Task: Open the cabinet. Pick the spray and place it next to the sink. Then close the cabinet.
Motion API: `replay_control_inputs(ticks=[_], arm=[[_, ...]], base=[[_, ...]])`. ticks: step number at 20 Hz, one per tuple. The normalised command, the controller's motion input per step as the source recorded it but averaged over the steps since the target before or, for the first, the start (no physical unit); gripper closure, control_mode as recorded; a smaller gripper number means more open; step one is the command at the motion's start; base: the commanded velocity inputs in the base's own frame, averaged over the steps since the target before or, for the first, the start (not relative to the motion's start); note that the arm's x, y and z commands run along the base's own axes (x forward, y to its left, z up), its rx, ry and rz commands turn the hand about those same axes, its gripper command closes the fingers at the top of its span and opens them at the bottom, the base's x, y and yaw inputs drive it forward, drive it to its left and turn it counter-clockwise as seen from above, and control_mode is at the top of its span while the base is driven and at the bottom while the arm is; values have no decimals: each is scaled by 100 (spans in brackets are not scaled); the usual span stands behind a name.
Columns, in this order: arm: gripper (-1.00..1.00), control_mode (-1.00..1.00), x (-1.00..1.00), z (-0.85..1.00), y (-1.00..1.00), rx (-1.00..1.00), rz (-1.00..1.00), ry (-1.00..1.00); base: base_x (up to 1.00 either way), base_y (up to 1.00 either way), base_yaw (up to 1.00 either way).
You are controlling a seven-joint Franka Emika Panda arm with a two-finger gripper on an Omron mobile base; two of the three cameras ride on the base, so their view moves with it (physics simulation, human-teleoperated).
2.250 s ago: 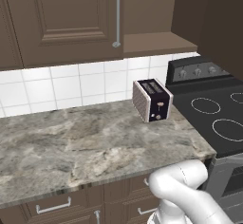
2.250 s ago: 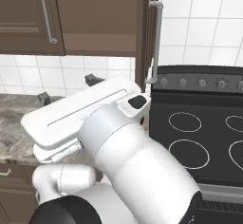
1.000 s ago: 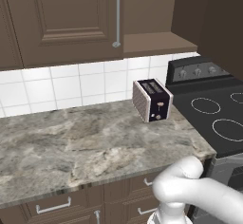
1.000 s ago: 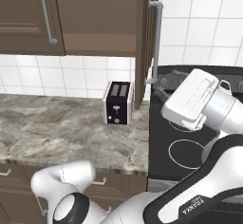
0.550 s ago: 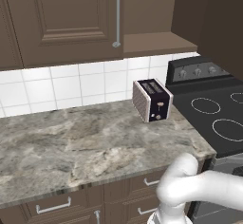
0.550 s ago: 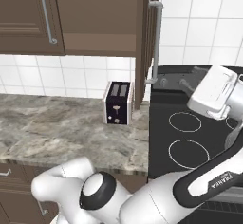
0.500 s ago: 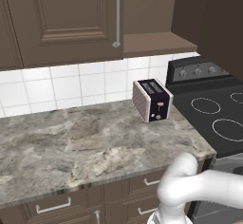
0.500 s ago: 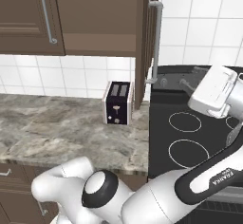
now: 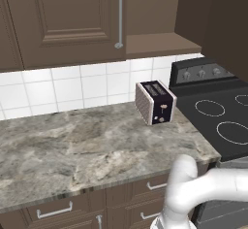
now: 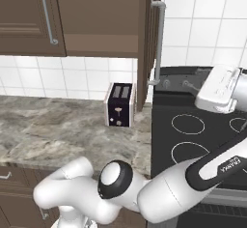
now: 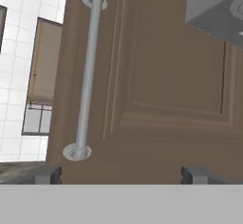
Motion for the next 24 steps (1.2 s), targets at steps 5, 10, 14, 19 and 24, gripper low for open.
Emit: replay_control_inputs(ticks=[5,10,14,19,24], arm=[[-100,-100,50,-5,26,-12,-7,3],[-100,-100,26,0,78,-6,-17,10],[-100,-100,-7,3,75,0,-14,12],[-100,-100,-30,0,79,8,-11,13],[-100,-100,-35,-15,98,27,-14,4]], base=[[0,0,0],[0,0,0],[0,0,0],[0,0,0],[0,0,0]])
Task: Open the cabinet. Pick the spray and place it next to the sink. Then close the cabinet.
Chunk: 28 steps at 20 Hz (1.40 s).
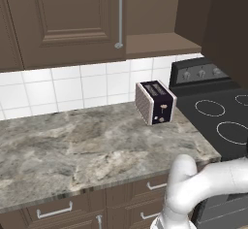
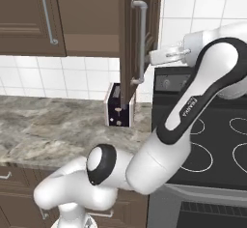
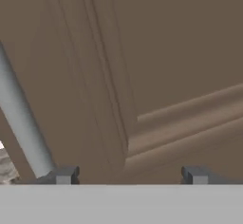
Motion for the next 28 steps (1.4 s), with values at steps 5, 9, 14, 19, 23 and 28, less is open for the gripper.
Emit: replay_control_inputs(ticks=[5,9,14,19,23,28], arm=[[-100,-100,-28,-48,100,45,-13,0],[-100,-100,-8,-45,100,50,-11,0],[-100,-100,0,33,100,32,-10,0],[-100,-100,35,75,73,11,-6,0],[-100,-100,42,78,58,-1,-4,7],[-100,-100,16,29,38,-8,-7,13]], base=[[0,0,0],[0,0,0],[0,0,0],[0,0,0],[0,0,0],[0,0,0]])
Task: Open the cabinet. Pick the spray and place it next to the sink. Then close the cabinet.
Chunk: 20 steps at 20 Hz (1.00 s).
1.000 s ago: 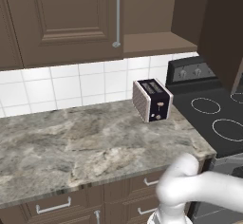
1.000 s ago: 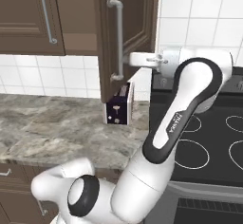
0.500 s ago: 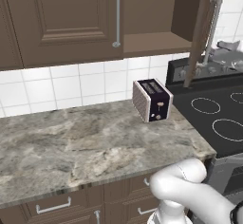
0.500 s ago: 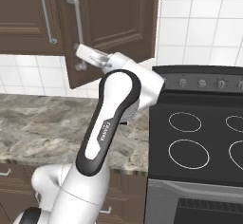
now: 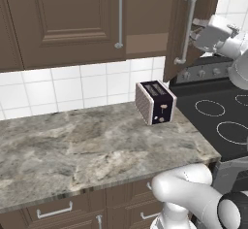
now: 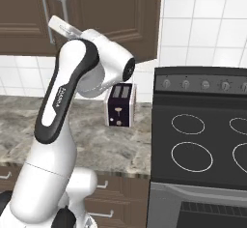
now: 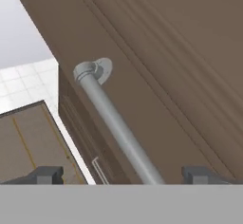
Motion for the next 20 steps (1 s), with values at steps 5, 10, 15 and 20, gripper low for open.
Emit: replay_control_inputs(ticks=[5,10,15,20], arm=[[-100,-100,34,-6,2,-12,-7,0],[-100,-100,75,-3,6,-17,-12,0],[-100,-100,89,0,16,-14,-17,-1],[-100,-100,91,0,18,-11,-20,-2]], base=[[0,0,0],[0,0,0],[0,0,0],[0,0,0]])
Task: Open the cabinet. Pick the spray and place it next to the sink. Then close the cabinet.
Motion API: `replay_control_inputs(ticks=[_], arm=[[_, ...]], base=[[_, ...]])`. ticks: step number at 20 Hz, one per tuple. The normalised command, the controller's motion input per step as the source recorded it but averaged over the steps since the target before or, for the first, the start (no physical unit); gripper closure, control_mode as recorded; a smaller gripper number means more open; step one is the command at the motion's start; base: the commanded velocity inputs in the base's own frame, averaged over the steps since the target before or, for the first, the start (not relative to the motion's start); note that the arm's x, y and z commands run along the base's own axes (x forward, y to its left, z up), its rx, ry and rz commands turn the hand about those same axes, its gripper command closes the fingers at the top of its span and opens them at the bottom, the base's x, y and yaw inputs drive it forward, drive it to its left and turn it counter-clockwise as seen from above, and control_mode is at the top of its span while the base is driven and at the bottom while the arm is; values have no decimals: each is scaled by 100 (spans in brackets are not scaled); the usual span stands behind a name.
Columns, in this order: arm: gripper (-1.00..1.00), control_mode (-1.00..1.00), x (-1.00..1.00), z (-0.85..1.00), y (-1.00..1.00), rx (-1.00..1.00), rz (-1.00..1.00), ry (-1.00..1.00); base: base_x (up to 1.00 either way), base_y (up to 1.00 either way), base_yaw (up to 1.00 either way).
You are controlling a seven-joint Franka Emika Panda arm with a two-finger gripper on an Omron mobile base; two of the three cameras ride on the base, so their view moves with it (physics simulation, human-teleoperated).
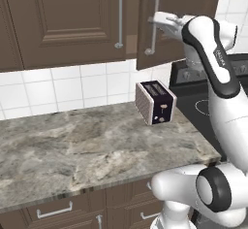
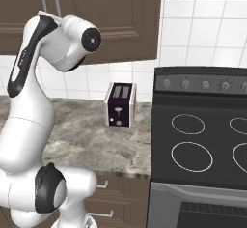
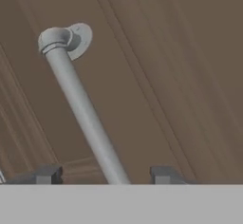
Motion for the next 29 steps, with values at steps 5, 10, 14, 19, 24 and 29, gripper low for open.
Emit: replay_control_inputs(ticks=[5,10,14,19,24,29], arm=[[-100,-100,73,0,9,-7,-18,0],[-100,-100,69,0,0,-4,-16,0],[-100,-100,64,0,0,-3,-13,0],[-100,-100,44,0,0,-1,-6,0],[-100,-100,32,0,0,0,-2,0],[-100,-100,0,0,0,0,0,1]], base=[[0,0,0],[0,0,0],[0,0,0],[0,0,0],[0,0,0],[0,0,0]])
